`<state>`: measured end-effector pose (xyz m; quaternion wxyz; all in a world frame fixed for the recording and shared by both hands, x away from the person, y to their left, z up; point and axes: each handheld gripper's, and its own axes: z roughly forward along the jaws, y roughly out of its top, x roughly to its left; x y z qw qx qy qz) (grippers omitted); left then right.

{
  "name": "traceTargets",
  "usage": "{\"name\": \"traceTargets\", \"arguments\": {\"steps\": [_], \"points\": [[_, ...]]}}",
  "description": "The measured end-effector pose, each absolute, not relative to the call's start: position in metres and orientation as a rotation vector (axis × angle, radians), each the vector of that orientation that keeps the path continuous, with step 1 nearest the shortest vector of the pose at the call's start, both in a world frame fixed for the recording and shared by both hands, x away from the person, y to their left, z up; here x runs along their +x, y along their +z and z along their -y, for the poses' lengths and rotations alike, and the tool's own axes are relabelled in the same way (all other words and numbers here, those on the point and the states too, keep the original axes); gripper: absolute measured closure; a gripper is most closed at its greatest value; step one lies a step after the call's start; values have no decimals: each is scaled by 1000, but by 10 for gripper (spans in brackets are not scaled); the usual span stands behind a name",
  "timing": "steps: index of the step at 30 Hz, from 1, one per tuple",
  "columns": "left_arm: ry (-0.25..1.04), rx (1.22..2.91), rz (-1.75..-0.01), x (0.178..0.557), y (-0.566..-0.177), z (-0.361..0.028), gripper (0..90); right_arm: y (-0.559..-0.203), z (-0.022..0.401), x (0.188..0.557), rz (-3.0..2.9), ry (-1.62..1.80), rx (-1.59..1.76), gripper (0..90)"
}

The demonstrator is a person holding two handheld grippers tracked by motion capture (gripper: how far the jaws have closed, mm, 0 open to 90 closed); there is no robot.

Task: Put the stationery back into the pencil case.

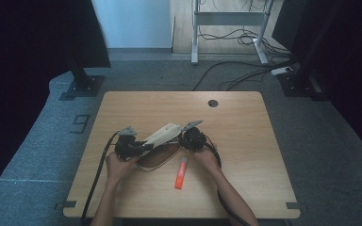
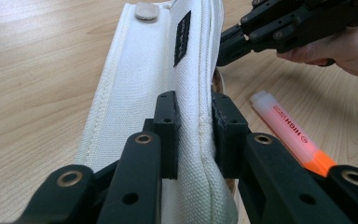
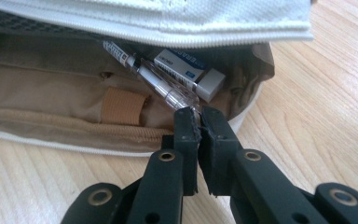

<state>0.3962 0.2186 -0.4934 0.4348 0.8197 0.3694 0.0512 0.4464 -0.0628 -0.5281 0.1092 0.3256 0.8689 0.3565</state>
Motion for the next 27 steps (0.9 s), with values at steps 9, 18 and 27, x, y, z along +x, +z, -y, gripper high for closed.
{"name": "traceTargets", "arguments": {"steps": [9,18,27], "points": [[127,2039,-922,396,-494,-219,747,-516,67,444,-2528,1077,962,699],[127,2040,-919,397,-493,-220,746,-510,79,433,-2533,1077,989,380],[131,2044,-917,396,-494,-219,744,-511,88,412,-2540,1080,978,301]]}}
